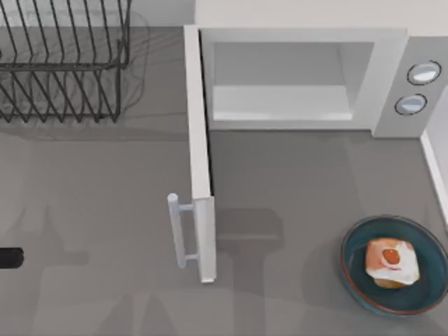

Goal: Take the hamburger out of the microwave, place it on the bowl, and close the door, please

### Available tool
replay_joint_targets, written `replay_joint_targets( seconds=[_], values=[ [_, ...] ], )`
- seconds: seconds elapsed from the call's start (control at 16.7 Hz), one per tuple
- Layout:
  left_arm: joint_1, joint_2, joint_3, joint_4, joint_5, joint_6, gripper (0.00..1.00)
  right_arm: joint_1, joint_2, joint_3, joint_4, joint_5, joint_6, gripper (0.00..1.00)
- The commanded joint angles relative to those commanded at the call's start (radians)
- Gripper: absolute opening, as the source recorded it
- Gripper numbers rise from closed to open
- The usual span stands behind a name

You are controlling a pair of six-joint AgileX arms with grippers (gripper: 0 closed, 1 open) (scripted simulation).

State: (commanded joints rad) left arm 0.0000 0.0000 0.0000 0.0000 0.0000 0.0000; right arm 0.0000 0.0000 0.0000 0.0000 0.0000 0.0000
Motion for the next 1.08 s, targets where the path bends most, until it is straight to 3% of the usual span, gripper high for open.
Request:
replay_joint_targets(
  seconds=[0.12, 0.18, 0.72, 1.08],
  values=[
    [0.000, 0.000, 0.000, 0.000, 0.000, 0.000, 0.02, 0.000, 0.000, 0.000, 0.000, 0.000, 0.000, 1.00],
    [0.000, 0.000, 0.000, 0.000, 0.000, 0.000, 0.00, 0.000, 0.000, 0.000, 0.000, 0.000, 0.000, 1.00],
    [0.003, 0.002, -0.002, 0.003, 0.003, 0.000, 0.00, 0.000, 0.000, 0.000, 0.000, 0.000, 0.000, 1.00],
    [0.182, 0.090, -0.065, 0.154, 0.183, 0.001, 0.00, 0.000, 0.000, 0.000, 0.000, 0.000, 0.000, 1.00]
  ],
)
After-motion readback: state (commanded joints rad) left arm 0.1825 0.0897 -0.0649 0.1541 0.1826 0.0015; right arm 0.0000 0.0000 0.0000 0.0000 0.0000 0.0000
